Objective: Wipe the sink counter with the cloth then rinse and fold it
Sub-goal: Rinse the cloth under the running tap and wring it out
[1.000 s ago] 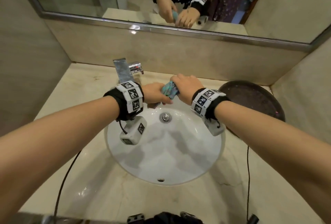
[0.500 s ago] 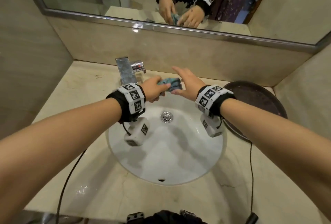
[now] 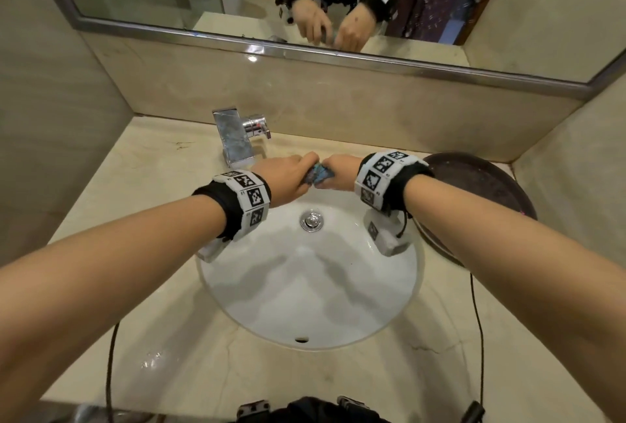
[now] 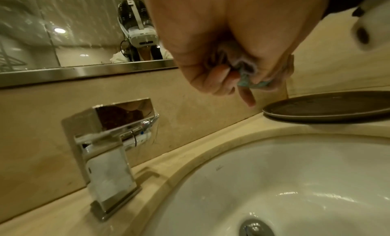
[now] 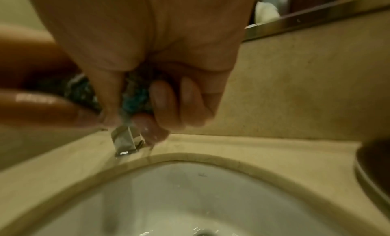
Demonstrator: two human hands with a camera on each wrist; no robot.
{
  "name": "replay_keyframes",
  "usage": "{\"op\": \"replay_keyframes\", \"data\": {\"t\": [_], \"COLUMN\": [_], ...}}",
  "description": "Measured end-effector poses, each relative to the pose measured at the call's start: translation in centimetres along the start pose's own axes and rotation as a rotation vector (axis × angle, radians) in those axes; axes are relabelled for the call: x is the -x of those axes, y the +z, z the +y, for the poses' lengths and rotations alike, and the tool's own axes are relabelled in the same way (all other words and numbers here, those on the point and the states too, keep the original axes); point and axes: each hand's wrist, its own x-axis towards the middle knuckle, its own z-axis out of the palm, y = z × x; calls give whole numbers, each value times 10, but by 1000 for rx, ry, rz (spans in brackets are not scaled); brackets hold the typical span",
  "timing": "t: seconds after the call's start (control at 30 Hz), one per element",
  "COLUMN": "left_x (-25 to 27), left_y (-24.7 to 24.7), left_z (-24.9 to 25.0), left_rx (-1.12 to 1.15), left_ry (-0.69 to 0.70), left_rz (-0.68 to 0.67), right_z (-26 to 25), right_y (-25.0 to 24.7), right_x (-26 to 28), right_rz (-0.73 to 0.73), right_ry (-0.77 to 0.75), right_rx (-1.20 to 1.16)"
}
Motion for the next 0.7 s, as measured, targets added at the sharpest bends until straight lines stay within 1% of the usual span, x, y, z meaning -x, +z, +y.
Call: {"op": "replay_keyframes", "data": {"t": [0.07, 0.1, 0.17, 0.2, 0.27, 0.33, 0.4, 0.43, 0.5, 0.53, 0.57, 0.6, 0.63, 0.7], "left_x": [0, -1, -5, -7, -12, -16, -15, -14, -10, -8, -6, -6, -5, -7], "left_y": [4, 5, 6, 6, 5, 6, 3, 1, -2, -3, -4, -5, -6, -6], "left_z": [-1, -2, -4, -5, -6, -6, -5, -4, -1, 2, 5, 7, 9, 9], "left_rx": [-45, -41, 58, 152, 431, 852, 1251, 1390, 1532, 1541, 1504, 1411, 1251, 797], "left_ry": [62, 74, 20, -45, -218, -355, -420, -432, -418, -401, -383, -360, -333, -261], "left_rz": [40, 52, 73, 85, 103, 59, -13, -46, -114, -147, -171, -176, -157, -87], "right_z": [3, 4, 4, 6, 9, 11, 10, 10, 11, 10, 9, 7, 6, 3], "right_y": [-5, -6, -9, -8, -5, 0, 5, 9, 16, 17, 15, 12, 9, 3], "right_x": [1, 1, 2, 0, 0, 5, 11, 12, 10, 10, 10, 11, 11, 13], "right_rz": [-66, -76, -10, 64, 263, 444, 510, 511, 514, 523, 521, 502, 468, 402], "right_ry": [32, 42, 51, 46, 23, -46, -111, -140, -183, -177, -147, -111, -83, -51], "right_rx": [-104, -132, -173, -195, -186, -90, 108, 188, 230, 225, 226, 239, 259, 326]}}
